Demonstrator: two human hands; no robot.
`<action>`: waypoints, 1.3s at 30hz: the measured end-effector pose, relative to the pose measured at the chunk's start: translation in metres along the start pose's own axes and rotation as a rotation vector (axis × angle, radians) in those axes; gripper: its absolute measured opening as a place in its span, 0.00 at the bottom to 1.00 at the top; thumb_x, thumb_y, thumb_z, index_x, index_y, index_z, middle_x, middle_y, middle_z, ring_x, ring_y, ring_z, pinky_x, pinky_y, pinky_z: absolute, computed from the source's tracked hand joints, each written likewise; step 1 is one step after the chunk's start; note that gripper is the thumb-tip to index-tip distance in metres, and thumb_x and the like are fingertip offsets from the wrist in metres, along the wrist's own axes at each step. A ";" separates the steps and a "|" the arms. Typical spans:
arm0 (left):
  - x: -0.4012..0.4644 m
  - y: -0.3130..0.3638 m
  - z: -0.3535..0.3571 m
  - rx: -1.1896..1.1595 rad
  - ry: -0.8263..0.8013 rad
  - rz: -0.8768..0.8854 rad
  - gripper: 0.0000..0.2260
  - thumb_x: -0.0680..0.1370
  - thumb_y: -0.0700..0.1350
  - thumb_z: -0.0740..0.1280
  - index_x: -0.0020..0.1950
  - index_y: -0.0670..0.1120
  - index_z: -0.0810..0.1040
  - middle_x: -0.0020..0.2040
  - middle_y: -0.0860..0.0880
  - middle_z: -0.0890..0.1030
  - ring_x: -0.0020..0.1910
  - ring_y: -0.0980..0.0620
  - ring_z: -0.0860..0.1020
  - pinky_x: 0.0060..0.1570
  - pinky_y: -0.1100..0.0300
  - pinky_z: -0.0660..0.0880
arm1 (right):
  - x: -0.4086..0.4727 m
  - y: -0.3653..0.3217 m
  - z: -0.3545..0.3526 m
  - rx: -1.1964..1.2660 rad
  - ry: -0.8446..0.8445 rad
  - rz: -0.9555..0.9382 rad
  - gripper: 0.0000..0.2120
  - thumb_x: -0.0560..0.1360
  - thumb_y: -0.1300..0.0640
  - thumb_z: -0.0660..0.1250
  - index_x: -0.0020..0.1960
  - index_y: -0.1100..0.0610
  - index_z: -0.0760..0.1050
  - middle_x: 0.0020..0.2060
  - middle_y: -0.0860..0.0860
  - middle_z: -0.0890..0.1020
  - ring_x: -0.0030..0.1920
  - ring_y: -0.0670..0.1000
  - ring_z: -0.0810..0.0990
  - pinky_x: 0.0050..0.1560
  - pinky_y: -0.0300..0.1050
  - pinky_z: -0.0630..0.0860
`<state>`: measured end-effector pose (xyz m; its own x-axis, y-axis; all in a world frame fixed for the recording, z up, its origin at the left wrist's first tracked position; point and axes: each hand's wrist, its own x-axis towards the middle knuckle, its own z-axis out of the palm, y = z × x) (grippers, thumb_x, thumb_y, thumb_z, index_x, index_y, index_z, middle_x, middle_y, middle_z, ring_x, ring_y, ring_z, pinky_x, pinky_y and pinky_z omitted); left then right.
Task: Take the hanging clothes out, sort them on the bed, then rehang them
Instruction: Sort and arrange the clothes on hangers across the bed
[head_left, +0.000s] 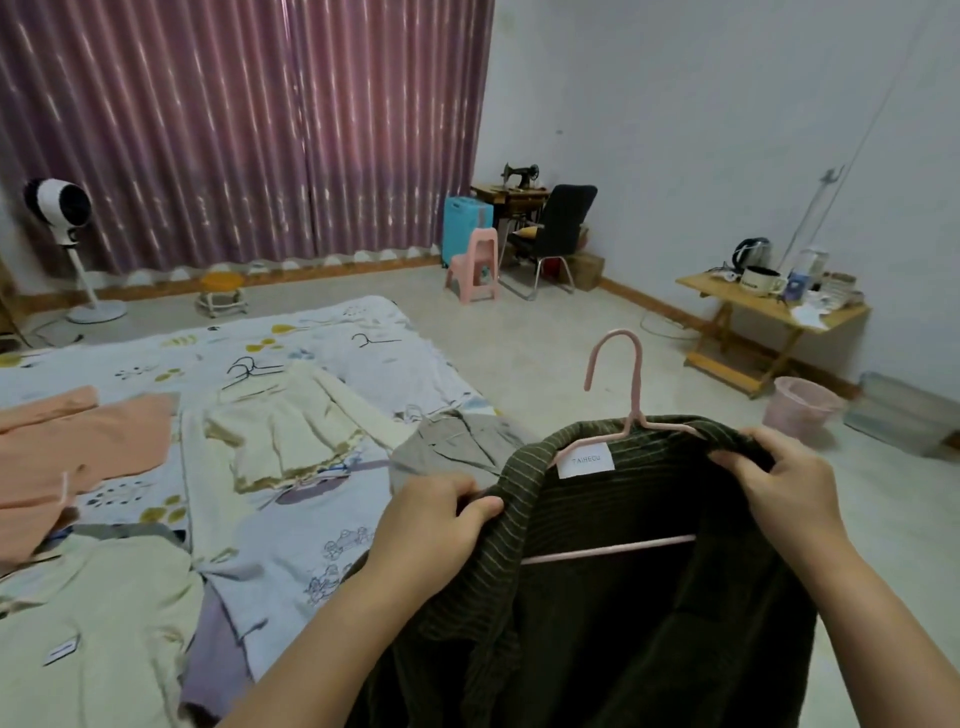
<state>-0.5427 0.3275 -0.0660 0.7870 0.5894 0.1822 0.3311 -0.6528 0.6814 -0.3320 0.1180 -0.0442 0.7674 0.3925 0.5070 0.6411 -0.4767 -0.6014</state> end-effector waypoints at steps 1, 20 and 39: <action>0.010 0.000 0.006 -0.013 -0.004 -0.013 0.14 0.77 0.52 0.64 0.32 0.49 0.72 0.32 0.51 0.75 0.36 0.53 0.74 0.36 0.58 0.66 | 0.011 0.007 0.004 -0.004 -0.012 0.002 0.02 0.71 0.65 0.70 0.44 0.61 0.80 0.37 0.54 0.80 0.42 0.57 0.77 0.45 0.54 0.73; 0.266 -0.092 0.065 -0.076 0.034 -0.276 0.10 0.77 0.51 0.64 0.36 0.51 0.77 0.36 0.53 0.80 0.39 0.55 0.76 0.36 0.61 0.68 | 0.263 0.076 0.219 -0.099 -0.378 0.113 0.05 0.71 0.57 0.71 0.42 0.59 0.79 0.37 0.56 0.81 0.41 0.57 0.78 0.44 0.52 0.74; 0.491 -0.275 0.159 0.138 0.342 -0.785 0.11 0.77 0.50 0.63 0.37 0.47 0.75 0.34 0.52 0.77 0.39 0.49 0.75 0.44 0.56 0.65 | 0.423 0.164 0.560 -0.140 -0.821 -0.042 0.12 0.77 0.52 0.63 0.56 0.57 0.76 0.52 0.56 0.81 0.54 0.58 0.77 0.51 0.47 0.72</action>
<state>-0.1647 0.7203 -0.2764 0.1119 0.9900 -0.0863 0.7906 -0.0361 0.6113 0.1010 0.6470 -0.2739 0.5378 0.8349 -0.1171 0.7041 -0.5212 -0.4823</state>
